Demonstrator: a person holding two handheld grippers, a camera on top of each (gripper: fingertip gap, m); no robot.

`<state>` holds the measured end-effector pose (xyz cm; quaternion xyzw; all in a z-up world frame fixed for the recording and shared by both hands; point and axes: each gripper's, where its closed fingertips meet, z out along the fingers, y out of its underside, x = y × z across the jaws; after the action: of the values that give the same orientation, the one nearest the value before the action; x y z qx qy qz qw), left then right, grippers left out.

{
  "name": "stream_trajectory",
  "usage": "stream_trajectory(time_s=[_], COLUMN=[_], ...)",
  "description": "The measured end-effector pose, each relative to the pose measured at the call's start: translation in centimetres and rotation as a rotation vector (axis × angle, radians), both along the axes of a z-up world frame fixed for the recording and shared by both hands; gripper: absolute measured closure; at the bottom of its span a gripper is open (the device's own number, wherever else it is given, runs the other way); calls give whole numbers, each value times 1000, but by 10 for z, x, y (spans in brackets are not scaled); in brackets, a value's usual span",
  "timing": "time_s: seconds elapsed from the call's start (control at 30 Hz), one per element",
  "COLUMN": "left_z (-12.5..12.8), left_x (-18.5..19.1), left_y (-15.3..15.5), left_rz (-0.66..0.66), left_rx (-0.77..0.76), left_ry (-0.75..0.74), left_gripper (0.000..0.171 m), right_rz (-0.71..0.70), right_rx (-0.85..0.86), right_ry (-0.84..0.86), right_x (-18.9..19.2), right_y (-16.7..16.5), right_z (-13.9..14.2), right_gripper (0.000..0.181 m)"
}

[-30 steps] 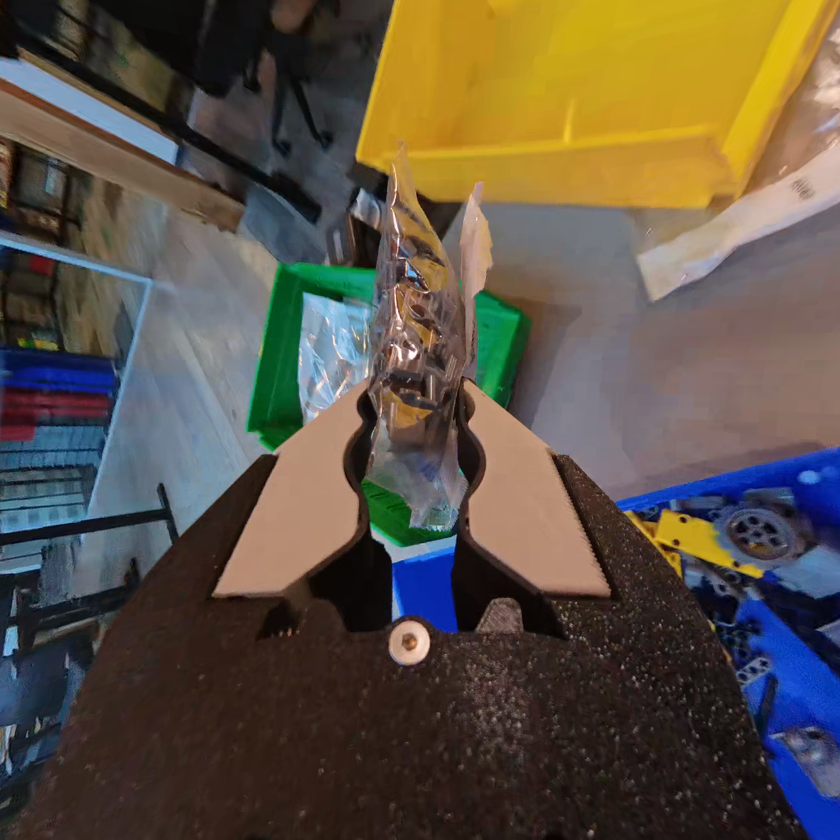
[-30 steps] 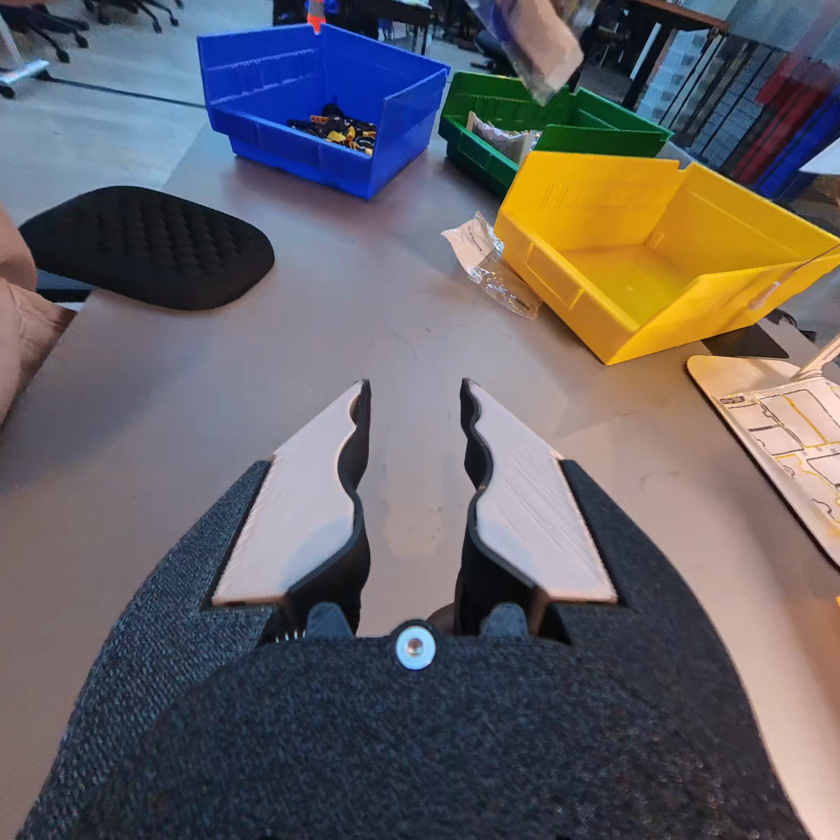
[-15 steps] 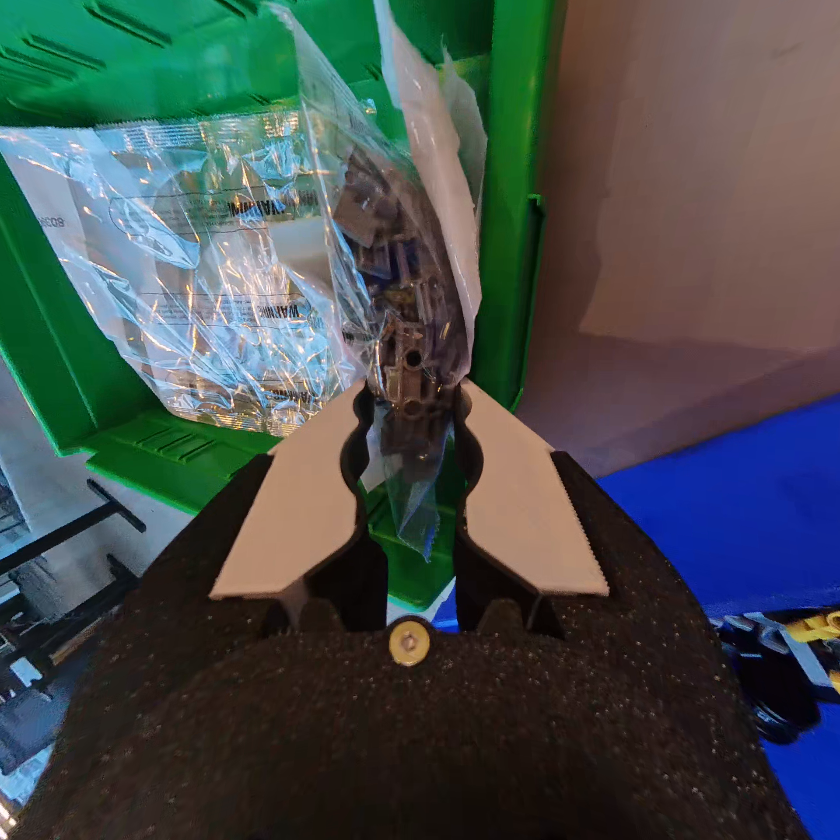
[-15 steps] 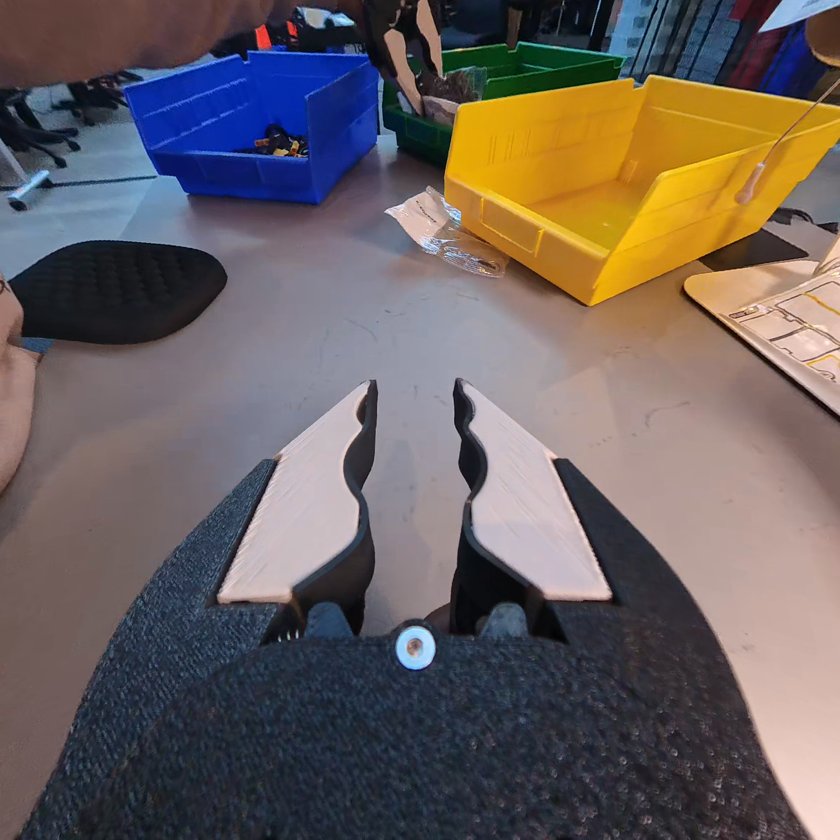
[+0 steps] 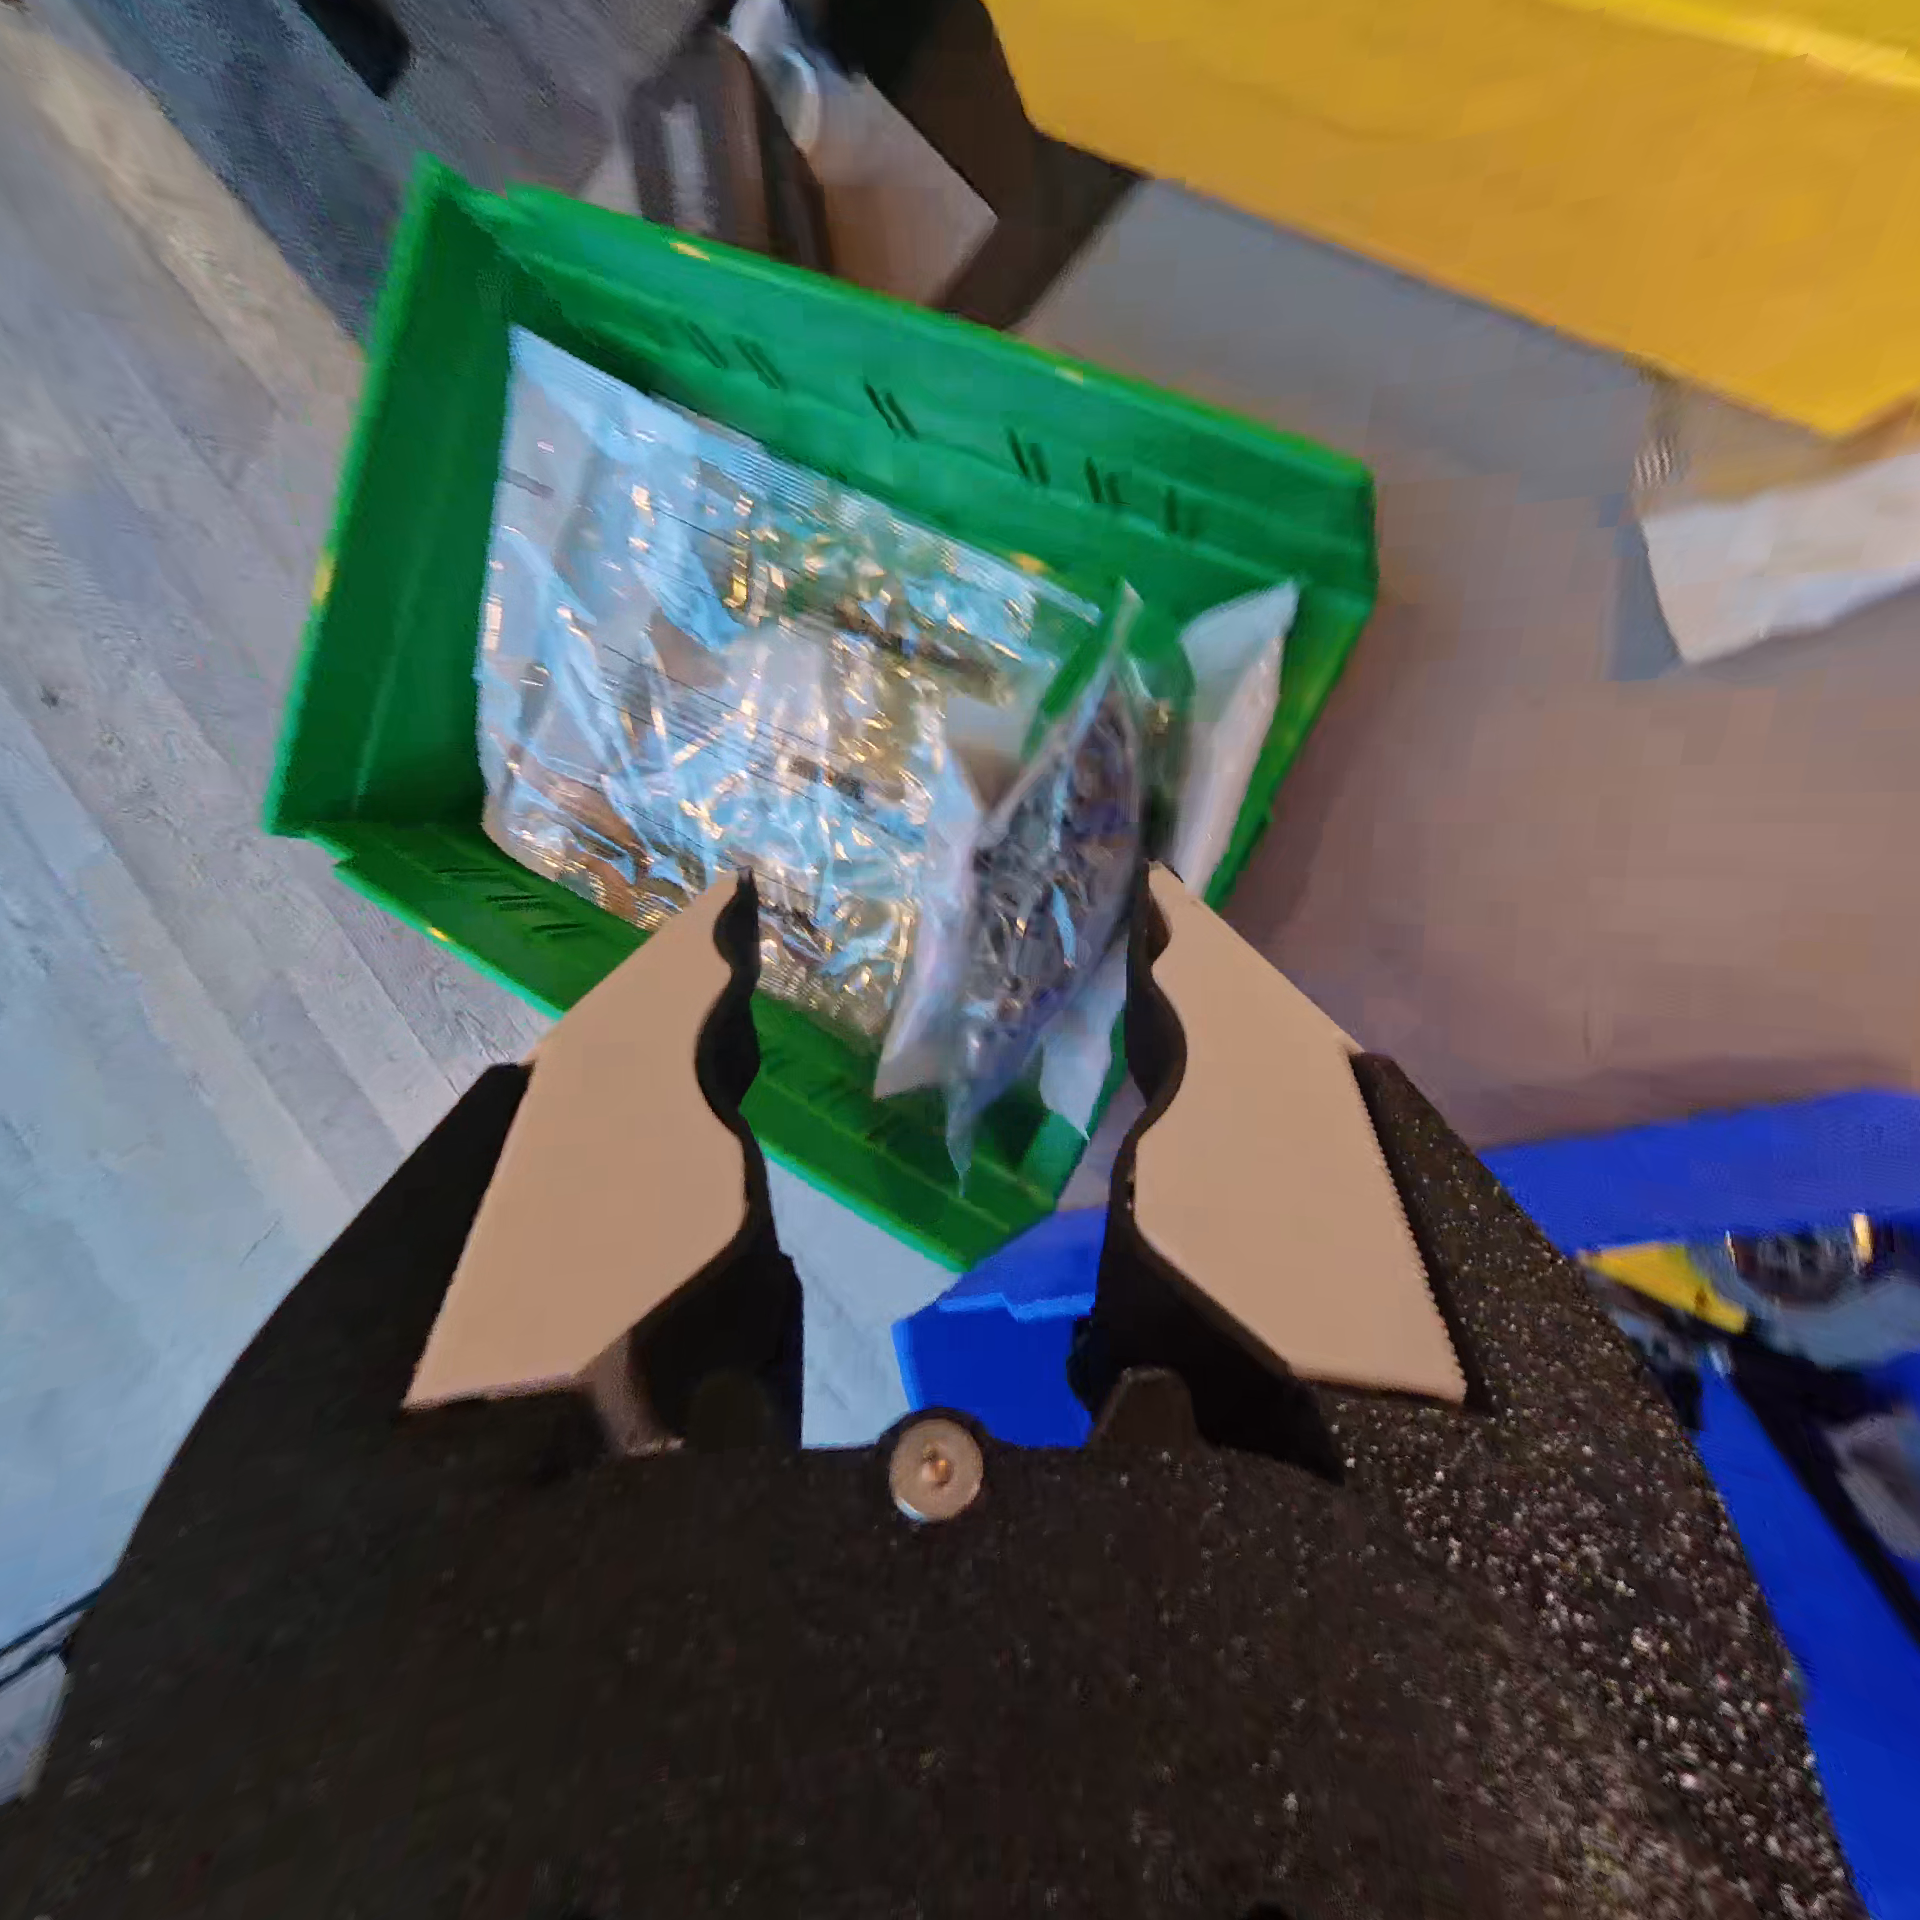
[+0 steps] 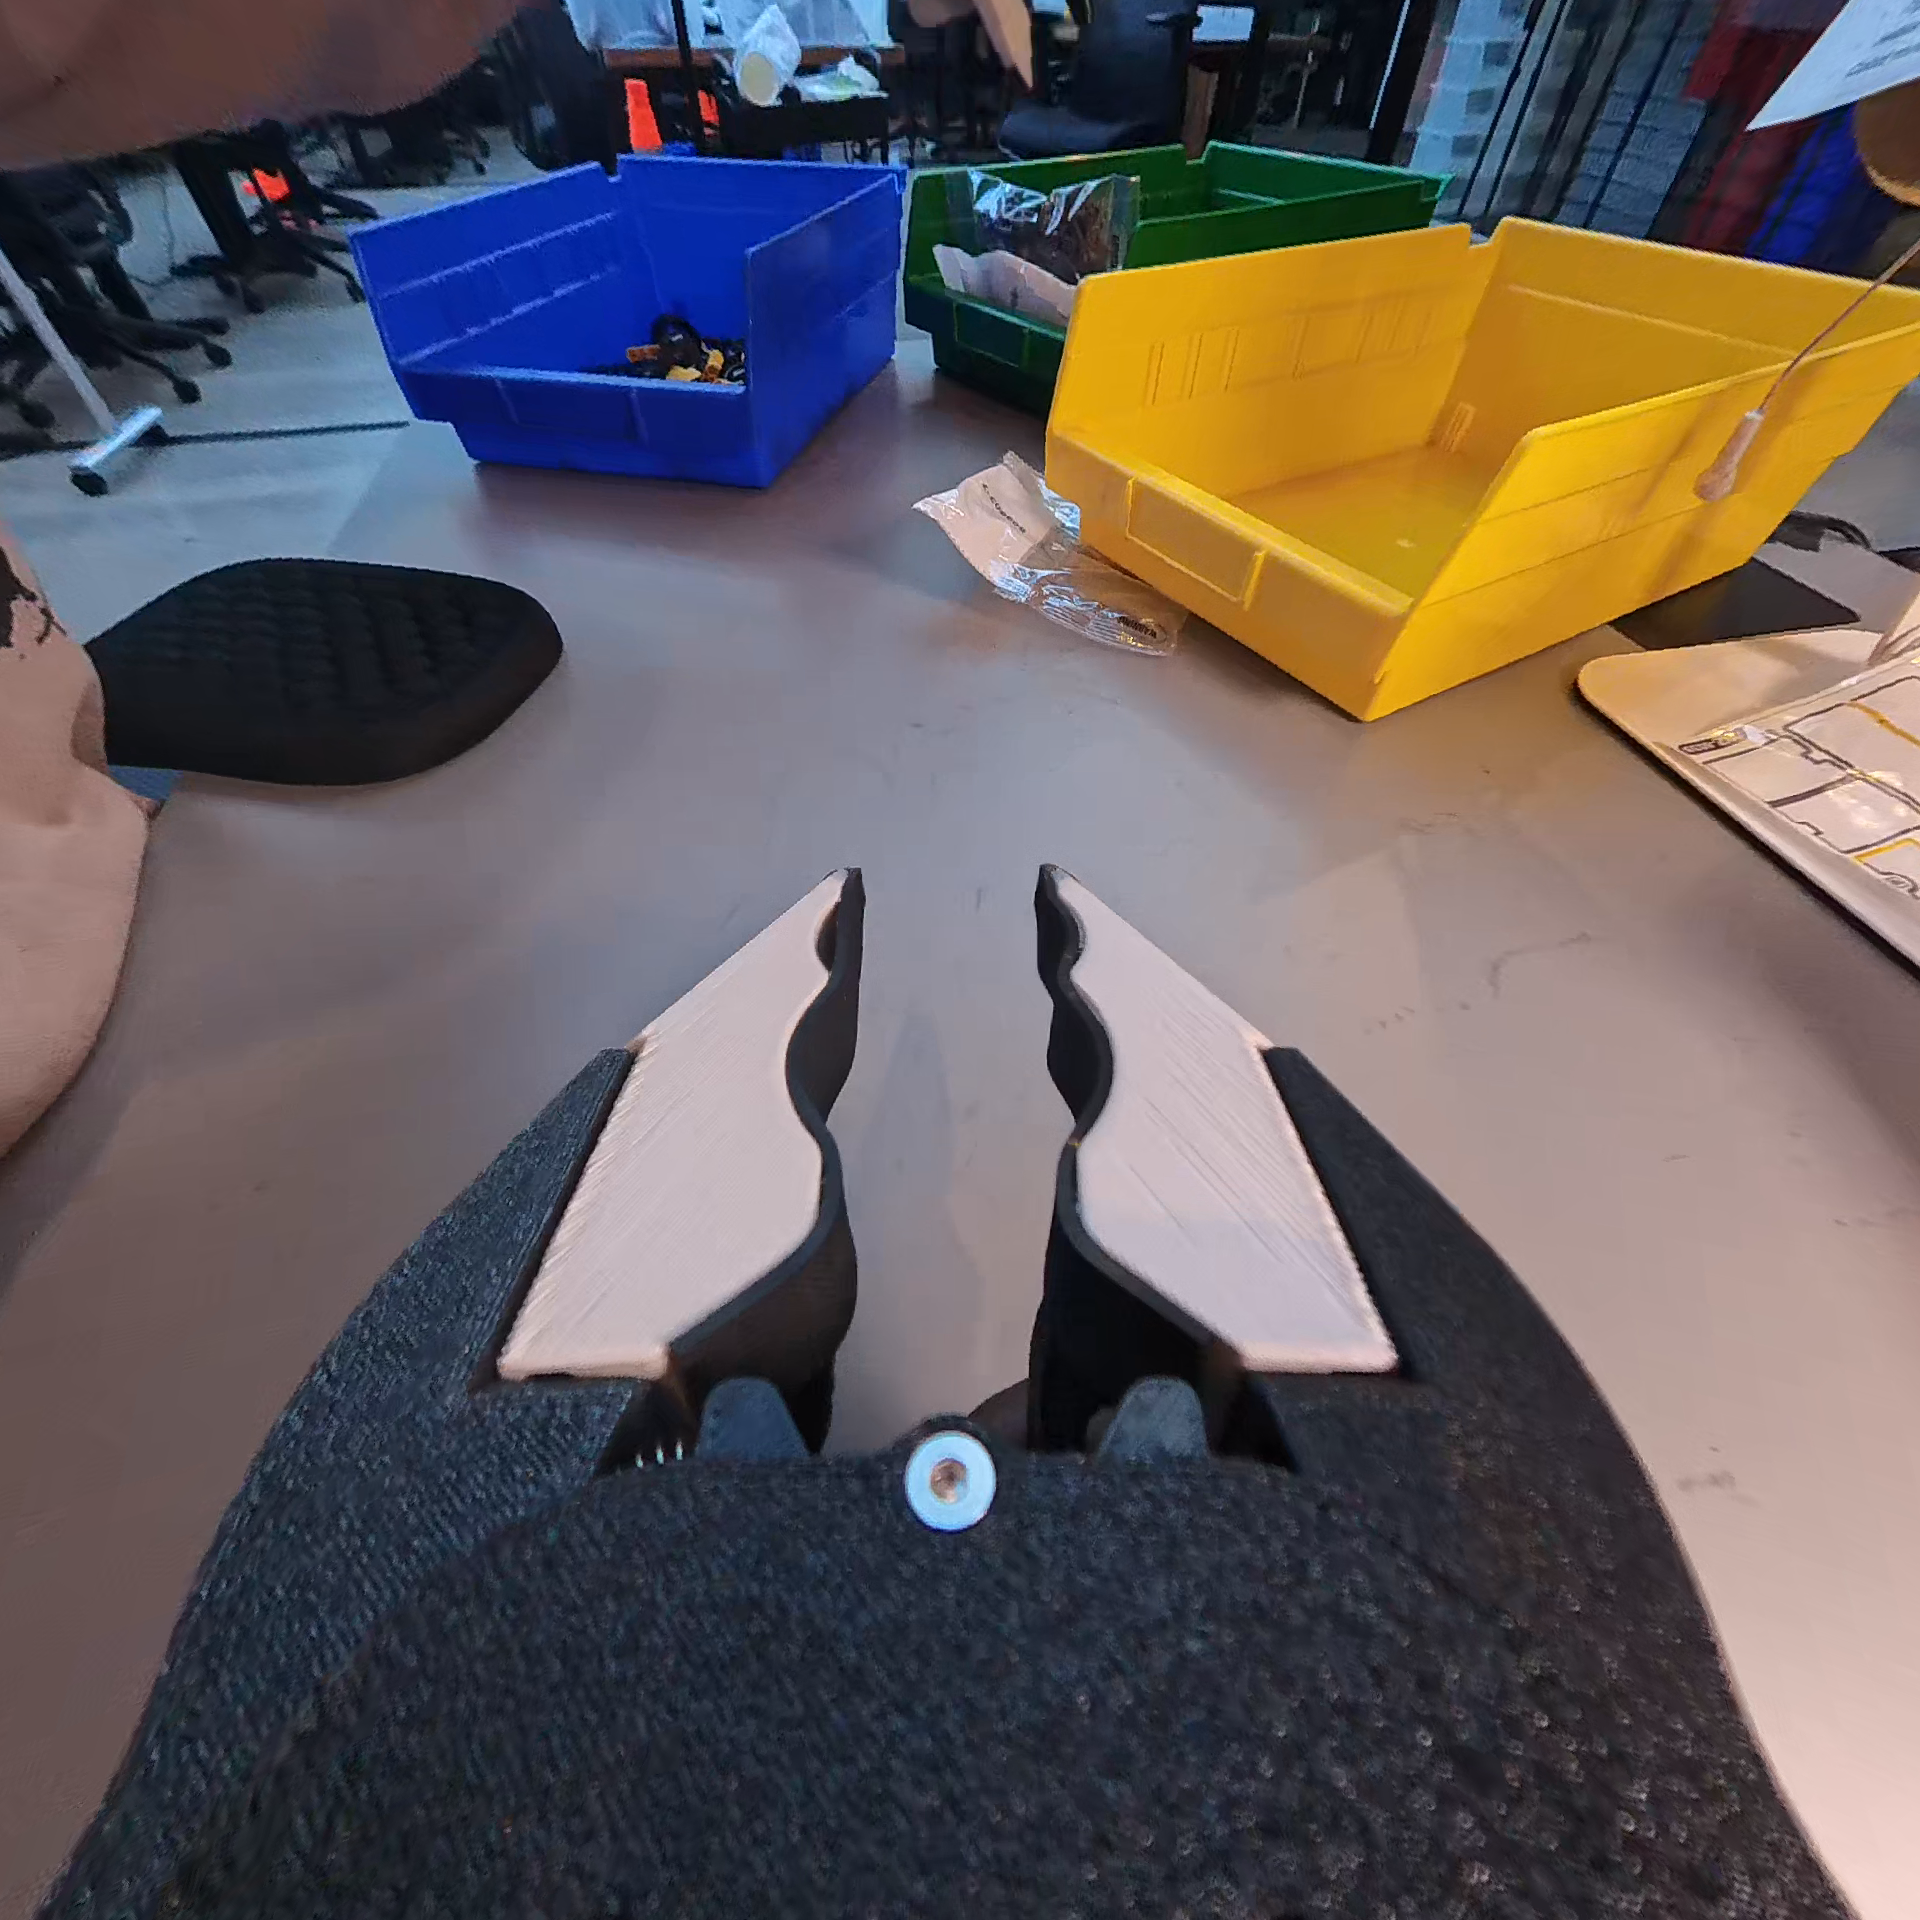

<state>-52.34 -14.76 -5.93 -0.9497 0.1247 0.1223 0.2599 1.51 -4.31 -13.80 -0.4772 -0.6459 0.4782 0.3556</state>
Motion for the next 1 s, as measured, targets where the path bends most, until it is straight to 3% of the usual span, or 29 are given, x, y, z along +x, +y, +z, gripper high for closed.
stream_trajectory(time_s=[0.13, 0.4, 0.6, 0.7, 0.73, 0.77, 1.0], left_z=[2, -75, -126, -143, -140, -134, -57], left_x=[-38, -73, -90, -82, -78, -78, -81], left_y=[36, 111, 133, 131, 133, 134, 117], left_rz=[258, 560, 656, 592, 562, 548, 492], left_rx=[106, -7, -102, -179, -172, -153, -12], left_ry=[62, -21, -149, -178, -194, -188, -126], left_gripper=[110, 107, 104, 123, 155, 171, 171], right_rz=[-113, -283, -338, -371, -374, -375, -335], right_rx=[25, 48, 84, 63, 49, 36, 53], right_ry=[65, 154, 187, 202, 205, 206, 205], right_x=[-1, 10, 20, 26, 26, 27, 23], right_y=[18, 52, 67, 77, 79, 80, 67], right_z=[12, 28, 35, 38, 38, 37, 39], right_gripper=[147, 146, 146, 146, 146, 146, 146])
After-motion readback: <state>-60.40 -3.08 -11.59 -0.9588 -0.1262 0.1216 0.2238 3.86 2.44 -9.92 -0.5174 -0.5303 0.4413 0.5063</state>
